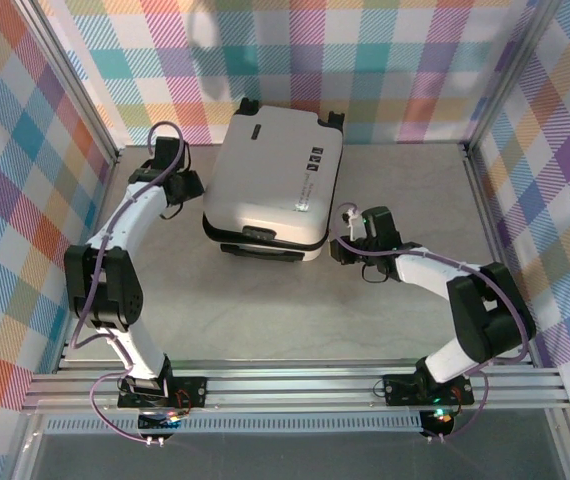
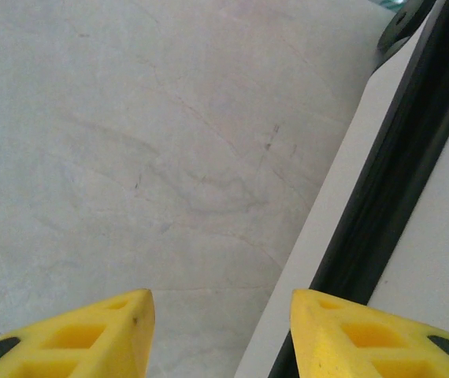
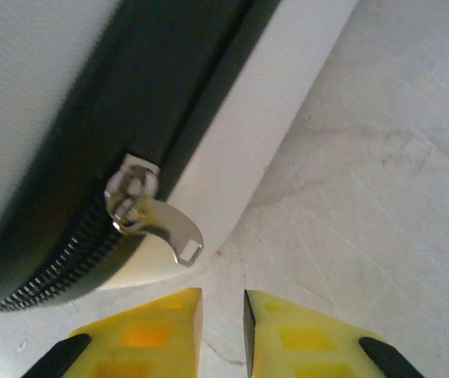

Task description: Pack the luggage

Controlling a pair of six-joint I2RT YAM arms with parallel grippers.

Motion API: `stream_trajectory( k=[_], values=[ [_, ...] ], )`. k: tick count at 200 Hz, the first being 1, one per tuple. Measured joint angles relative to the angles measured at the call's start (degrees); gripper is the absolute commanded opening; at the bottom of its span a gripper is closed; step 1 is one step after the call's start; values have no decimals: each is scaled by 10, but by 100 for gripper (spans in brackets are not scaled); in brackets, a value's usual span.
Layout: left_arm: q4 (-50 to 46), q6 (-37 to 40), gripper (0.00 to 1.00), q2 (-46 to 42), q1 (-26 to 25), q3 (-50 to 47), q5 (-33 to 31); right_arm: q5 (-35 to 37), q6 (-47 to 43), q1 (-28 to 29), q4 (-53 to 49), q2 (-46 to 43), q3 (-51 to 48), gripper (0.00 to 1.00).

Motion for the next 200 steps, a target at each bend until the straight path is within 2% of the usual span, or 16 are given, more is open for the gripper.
stream_trajectory(
  k=[40, 72, 100, 130, 169, 200],
  values=[
    [4, -7, 49, -2, 2, -29, 0, 9, -11, 2, 13, 14, 10, 30],
    [5, -9, 49, -2, 2, -38, 0, 10, -20, 2, 11, 30, 22, 38],
    [6, -9, 49, -5, 2, -48, -3, 1, -29, -2, 15, 42, 30, 38],
    [5, -9, 50, -13, 3, -63, -2, -11, -45, -2, 26, 60, 47, 27],
    [5, -9, 50, -14, 7, -69, 7, -41, -72, 2, 52, 78, 57, 0],
    [15, -13, 50, -9, 17, -69, 17, -44, -78, 2, 57, 79, 57, 0]
  ],
)
